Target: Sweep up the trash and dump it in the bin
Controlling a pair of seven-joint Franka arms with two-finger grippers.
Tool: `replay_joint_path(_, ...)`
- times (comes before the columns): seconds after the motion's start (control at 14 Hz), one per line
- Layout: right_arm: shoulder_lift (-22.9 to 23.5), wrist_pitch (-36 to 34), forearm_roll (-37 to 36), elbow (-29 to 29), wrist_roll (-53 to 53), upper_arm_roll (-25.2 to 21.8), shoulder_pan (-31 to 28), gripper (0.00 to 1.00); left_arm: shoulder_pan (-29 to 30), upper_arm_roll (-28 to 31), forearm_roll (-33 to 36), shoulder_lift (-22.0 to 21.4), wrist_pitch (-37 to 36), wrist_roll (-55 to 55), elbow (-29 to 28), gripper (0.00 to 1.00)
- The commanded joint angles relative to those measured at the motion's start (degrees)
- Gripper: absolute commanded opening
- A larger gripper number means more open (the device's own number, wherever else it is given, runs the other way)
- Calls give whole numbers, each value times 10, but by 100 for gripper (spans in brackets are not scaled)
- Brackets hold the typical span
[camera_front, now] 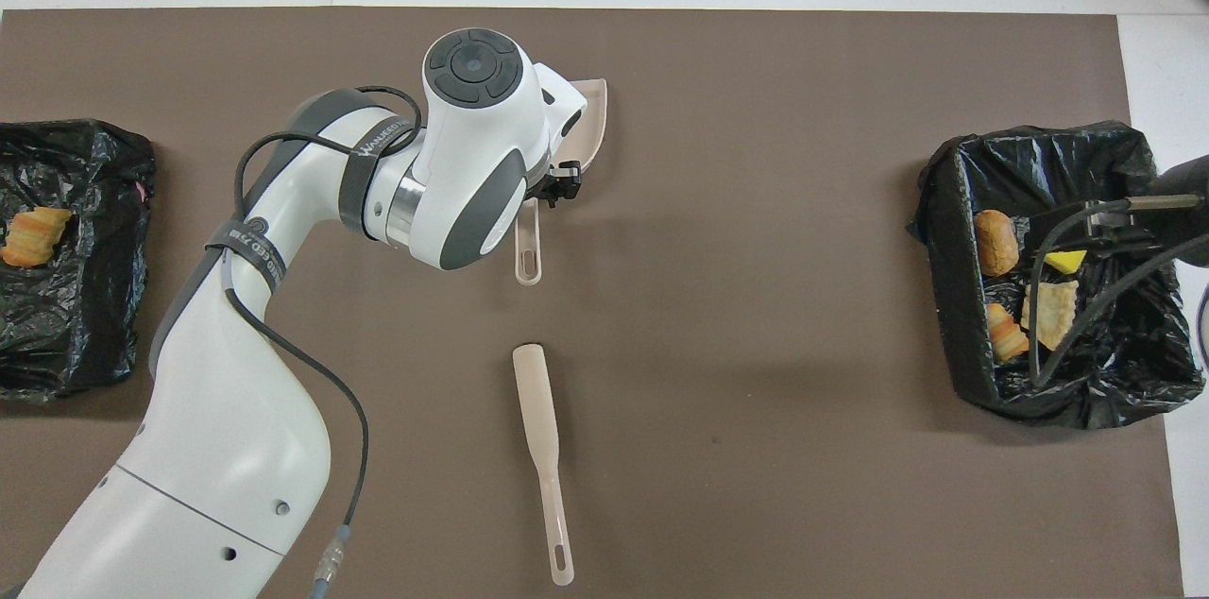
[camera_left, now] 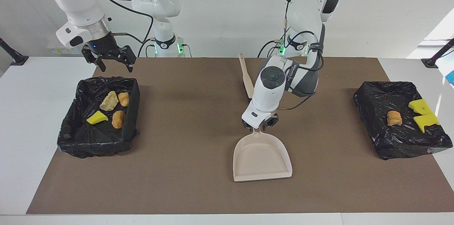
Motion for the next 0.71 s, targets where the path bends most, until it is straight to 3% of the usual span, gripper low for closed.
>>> replay_joint_path(0.0,-5,16,10,-10,6,1,-1,100,-1,12,0,-37,-13,11,-4,100)
replay_joint_path(0.21,-5,16,10,-10,6,1,-1,100,44,17,3,-136,-10,31,-92,100)
replay_joint_path(0.5,-5,16,9,-10,6,1,-1,100,142,16,1,-288,-26,176,-200,100)
replay_joint_path(0.64,-5,16,9,-10,6,1,-1,100,177,16,1,-328,-70,208,-208,100)
